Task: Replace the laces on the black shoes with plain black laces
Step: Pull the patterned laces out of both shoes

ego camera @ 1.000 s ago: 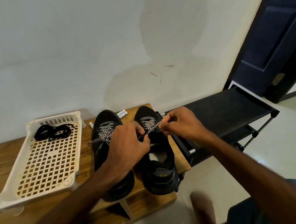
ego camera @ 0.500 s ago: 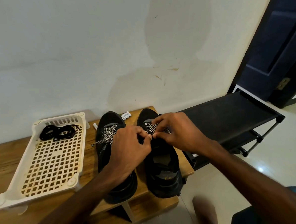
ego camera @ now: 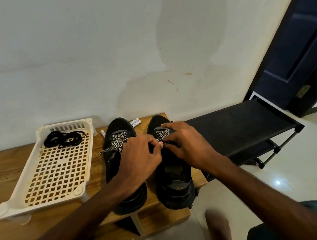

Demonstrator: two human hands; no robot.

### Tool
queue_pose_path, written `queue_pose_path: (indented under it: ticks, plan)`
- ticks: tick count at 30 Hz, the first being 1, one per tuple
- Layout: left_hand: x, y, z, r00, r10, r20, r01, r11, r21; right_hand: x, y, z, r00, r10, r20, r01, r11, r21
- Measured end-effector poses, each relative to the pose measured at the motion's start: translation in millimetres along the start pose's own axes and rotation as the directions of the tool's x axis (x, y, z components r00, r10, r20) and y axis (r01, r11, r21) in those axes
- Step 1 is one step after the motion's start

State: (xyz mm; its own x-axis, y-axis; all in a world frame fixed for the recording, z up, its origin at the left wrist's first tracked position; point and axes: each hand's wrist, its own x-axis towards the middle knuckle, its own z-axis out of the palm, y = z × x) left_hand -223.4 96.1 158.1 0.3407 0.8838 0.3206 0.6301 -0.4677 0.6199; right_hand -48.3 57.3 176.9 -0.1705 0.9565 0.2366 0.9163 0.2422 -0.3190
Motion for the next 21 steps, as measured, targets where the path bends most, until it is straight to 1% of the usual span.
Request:
queue_pose_path:
  ticks: [2,4,5,7,8,9,11,12,13,15,16,18,21]
  plan:
    - [0.5,-0.7,0.3,1.0,0.004,-0.004,-0.004,1.0,-0.001,2.0,-1.1,-1.5,1.0,0.0,0.004,0.0,1.0,-0.018]
    - [0.7,-1.5,0.4,1.0,0.007,-0.01,-0.007,1.0,0.002,3.1,2.1,-7.7,1.0,0.0,0.005,0.0,1.0,0.02]
    - [0.8,-1.8,0.5,1.0,0.008,-0.012,-0.008,1.0,0.002,2.7,5.3,-12.8,1.0,0.03,-0.008,-0.03,0.996,0.079]
    - [0.4,-2.2,0.5,1.0,0.012,-0.02,-0.012,1.0,-0.002,1.0,15.0,-25.3,0.984,0.172,-0.049,-0.156,0.958,0.239]
    - [-0.2,-2.4,0.6,1.0,0.015,-0.025,-0.015,1.0,-0.002,-0.2,21.5,-32.0,0.96,0.268,-0.083,-0.229,0.92,0.319]
    - [-0.4,-2.4,0.8,0.999,0.017,-0.032,-0.017,1.0,0.001,-1.3,29.2,-39.3,0.919,0.37,-0.135,-0.292,0.87,0.397]
    - [-1.0,-2.4,0.8,0.999,0.012,-0.039,-0.011,1.0,0.013,-5.4,44.0,-54.4,0.793,0.553,-0.257,-0.368,0.77,0.52]
    - [-1.5,-2.1,0.7,0.999,0.009,-0.041,-0.008,1.0,0.02,-7.5,50.9,-59.9,0.749,0.596,-0.288,-0.393,0.751,0.531]
    - [-2.1,-1.8,0.6,0.999,0.008,-0.04,-0.007,1.0,0.024,-8.7,55.4,-62.5,0.749,0.597,-0.286,-0.415,0.76,0.5]
    - [-3.5,0.5,0.5,0.999,0.012,-0.029,-0.012,1.0,0.023,-10.2,55.1,-58.1,0.824,0.526,-0.211,-0.424,0.819,0.386]
    - [-4.2,2.0,0.5,1.0,0.015,-0.025,-0.014,1.0,0.024,-10.0,51.2,-51.8,0.861,0.477,-0.175,-0.403,0.852,0.335]
    - [-5.0,5.1,1.1,0.999,0.028,-0.025,-0.027,0.999,0.034,-9.2,40.2,-38.7,0.909,0.389,-0.148,-0.346,0.905,0.248]
    - [-5.8,8.6,0.8,0.997,0.072,-0.036,-0.07,0.996,0.054,-6.4,26.2,-28.6,0.948,0.257,-0.189,-0.236,0.963,0.126]
